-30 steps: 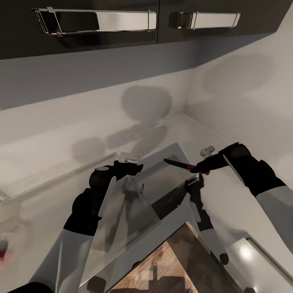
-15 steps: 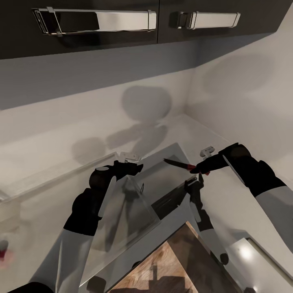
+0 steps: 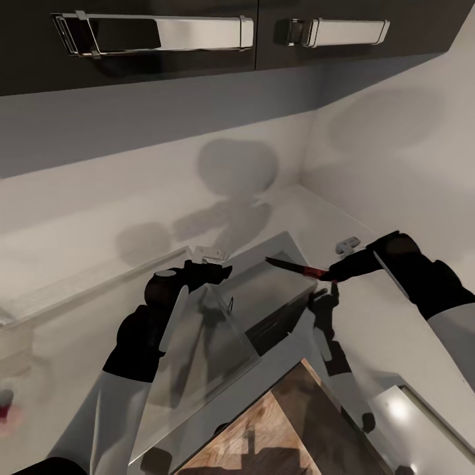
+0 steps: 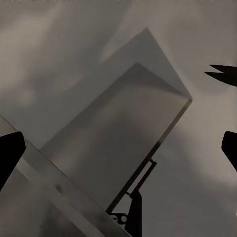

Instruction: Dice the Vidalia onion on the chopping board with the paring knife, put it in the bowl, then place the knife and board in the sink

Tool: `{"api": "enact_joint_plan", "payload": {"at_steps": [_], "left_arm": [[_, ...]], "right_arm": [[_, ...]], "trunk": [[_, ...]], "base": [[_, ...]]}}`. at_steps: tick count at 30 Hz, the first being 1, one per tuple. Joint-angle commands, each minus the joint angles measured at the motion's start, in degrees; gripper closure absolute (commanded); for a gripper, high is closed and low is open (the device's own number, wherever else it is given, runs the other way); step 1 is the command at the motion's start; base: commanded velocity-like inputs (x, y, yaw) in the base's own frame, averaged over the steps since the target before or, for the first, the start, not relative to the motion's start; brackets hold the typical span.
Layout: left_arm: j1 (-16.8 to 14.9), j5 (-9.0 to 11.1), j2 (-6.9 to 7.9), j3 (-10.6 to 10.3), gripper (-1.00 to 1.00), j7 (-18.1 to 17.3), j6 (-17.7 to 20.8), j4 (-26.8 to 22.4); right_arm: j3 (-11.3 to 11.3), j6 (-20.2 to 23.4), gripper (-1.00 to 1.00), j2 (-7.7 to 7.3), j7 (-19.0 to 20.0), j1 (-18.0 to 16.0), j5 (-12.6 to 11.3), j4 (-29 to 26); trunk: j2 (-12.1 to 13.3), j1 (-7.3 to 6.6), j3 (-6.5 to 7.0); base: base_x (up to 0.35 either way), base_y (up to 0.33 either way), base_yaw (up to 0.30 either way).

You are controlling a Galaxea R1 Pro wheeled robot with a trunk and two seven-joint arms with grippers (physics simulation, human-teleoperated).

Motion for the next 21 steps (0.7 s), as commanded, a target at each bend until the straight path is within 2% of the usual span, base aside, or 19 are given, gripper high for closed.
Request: {"api": "enact_joint_plan", "payload": {"at_steps": [1,21], "left_arm": [[0.0,0.0,-0.02,0.0,-1.0,-0.1,0.3,0.0],[0.0,0.0,-0.02,0.0,-1.0,-0.1,0.3,0.0]], "right_arm": [[0.1,0.2,-1.0,-0.1,0.2,-0.1,0.1,0.0],[-0.1,0.1,-1.0,-0.25,0.2,-0.1,0.2,-0.5]], "trunk": [[-0.1,0.03,-0.1],[-0.1,0.03,-0.66]], "base": [[0.0,0.0,0.0],[0.0,0.0,0.0]]}}
